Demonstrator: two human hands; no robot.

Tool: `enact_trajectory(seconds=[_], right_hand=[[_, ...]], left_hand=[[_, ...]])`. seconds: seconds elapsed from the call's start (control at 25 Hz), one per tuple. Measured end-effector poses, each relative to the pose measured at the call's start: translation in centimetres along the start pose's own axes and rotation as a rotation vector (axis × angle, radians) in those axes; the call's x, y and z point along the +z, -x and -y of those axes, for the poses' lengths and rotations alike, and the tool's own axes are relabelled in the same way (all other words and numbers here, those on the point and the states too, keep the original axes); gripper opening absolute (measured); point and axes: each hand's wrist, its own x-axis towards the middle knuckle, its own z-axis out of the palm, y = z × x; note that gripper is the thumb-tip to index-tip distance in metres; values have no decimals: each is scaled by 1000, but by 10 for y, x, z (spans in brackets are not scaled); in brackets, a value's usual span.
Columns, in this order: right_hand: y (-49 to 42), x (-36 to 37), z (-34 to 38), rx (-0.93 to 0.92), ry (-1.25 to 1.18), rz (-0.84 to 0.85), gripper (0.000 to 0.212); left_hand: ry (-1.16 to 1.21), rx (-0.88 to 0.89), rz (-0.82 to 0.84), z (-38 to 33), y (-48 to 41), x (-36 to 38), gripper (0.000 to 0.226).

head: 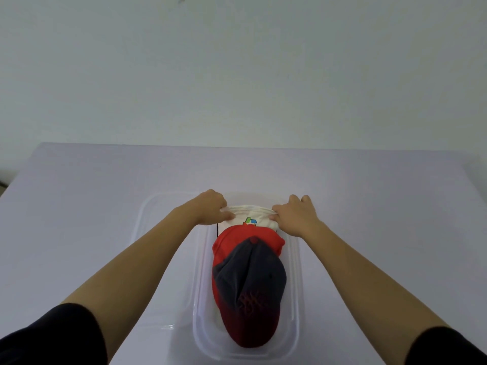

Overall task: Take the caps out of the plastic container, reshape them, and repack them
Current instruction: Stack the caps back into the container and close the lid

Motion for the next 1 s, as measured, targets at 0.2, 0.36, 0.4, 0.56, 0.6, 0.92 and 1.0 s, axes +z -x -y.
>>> enact_trajectory(seconds=[0.2, 0.36, 0.4, 0.56, 0.6, 0.92, 1.0], right_hand=[[-3, -1, 3, 20, -111, -180, 29], [-4, 1, 6, 97, -77, -192, 31], [-4, 0, 9, 95, -81, -192, 31], [12, -5, 4, 45, -348, -400, 31], [21, -3, -1, 15, -464, -414, 29], [40, 7, 17, -97, -433, -164, 28], [38, 10, 23, -32, -412, -137, 36]], left_hand=[[6, 17, -152, -7, -6, 8, 26], [-233, -77, -246, -7, -12, 15, 24], [-238, -86, -272, -9, -10, 15, 24], [267, 42, -427, -3, 17, 14, 32], [381, 67, -446, -1, 29, 13, 30], [308, -23, -155, -1, 47, 29, 13], [272, -104, -180, -7, 46, 32, 16]])
